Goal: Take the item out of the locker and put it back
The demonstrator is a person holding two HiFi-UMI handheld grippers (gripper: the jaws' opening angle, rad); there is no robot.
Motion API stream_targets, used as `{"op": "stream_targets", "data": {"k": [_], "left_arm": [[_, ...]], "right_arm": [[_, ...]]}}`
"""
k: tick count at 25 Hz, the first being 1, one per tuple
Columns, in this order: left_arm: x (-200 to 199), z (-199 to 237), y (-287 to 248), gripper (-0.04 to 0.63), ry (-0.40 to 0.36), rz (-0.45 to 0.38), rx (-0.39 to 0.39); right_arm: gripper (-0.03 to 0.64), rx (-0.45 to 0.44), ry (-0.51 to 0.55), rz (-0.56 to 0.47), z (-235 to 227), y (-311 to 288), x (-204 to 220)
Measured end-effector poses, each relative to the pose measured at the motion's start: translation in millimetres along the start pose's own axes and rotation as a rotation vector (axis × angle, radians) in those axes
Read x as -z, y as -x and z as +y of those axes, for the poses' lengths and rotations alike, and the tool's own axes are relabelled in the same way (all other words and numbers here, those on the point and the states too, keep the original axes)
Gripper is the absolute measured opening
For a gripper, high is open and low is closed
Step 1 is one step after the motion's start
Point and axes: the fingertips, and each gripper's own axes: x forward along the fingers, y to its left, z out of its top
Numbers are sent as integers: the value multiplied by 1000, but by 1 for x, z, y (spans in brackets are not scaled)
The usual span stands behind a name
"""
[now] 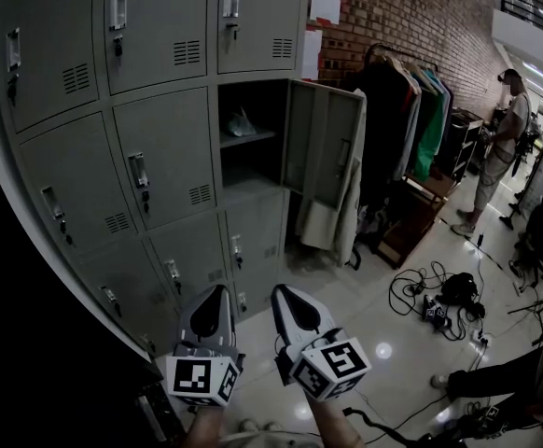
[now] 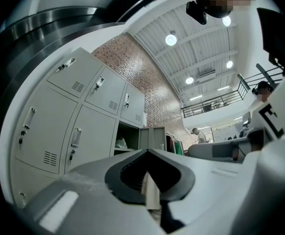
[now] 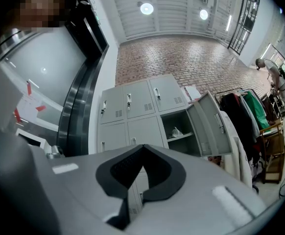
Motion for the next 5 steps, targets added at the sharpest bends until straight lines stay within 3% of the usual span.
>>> {"op": "stream_targets", "data": {"k": [5], "left_arm": [[-3,-1,-3,5,5,-12,2]], "right_arm": [[2,-6,5,-6,-1,-1,-3]]}}
